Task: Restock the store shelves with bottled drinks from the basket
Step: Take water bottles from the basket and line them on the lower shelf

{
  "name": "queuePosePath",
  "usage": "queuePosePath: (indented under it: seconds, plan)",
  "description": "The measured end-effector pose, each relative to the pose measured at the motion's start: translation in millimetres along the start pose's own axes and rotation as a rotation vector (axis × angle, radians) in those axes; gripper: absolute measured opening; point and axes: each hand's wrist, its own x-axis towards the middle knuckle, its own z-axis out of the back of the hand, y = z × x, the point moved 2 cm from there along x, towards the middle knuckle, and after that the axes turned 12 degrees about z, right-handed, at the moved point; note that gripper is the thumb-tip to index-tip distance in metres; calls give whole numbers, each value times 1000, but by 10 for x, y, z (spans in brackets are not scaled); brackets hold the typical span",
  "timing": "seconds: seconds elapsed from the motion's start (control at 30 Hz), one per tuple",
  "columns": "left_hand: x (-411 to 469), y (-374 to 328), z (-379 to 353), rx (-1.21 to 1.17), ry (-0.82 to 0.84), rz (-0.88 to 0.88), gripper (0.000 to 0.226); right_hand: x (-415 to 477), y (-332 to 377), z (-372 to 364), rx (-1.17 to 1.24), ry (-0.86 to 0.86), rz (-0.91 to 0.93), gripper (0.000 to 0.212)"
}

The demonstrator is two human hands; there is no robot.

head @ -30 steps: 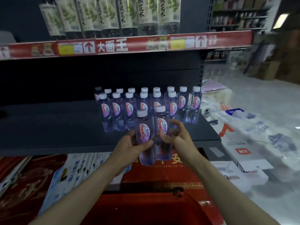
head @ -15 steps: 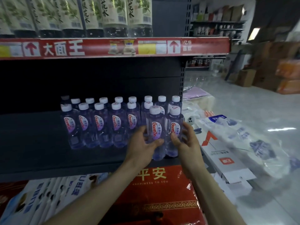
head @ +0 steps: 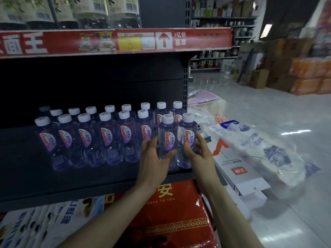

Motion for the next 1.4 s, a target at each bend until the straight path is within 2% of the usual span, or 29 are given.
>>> queuePosePath:
  seconds: [0.07,0.13,0.2,0.3,0.37,0.7,0.93,1.23,1.4]
  plan:
    - [-79,68,-9,-15,-3,13,83,-18,-4,9,29,-50,-50,58]
    - [-144,117,-15,-31,-27,42,90,-33,-38,23,26,-80,-74,63]
    - [-170,151,-10,-34,-83,71,82,-48,-108,38,-83,-111,-68,65]
    - [-169,188,-30,-12,-104,100,64,-98,-151,26,-302,-147,-12,56]
    - [-157,198,-54,-11,-116,111,55,-116,-165,18,-362,-158,23,50]
    - [-59,262,-144,24,-270,185,28,-35,-289,-65,-384,-224,84,48]
    - [-58,220,-284,175,-367,253,27,83,-352,-181,-371,-319,77,43]
    - [-25,218,-293,197,-384,249,24,137,-364,-244,-373,-302,91,45]
    - [-52,208,-295,200,-382,261,23,88,-338,-215,-350,-324,62,34]
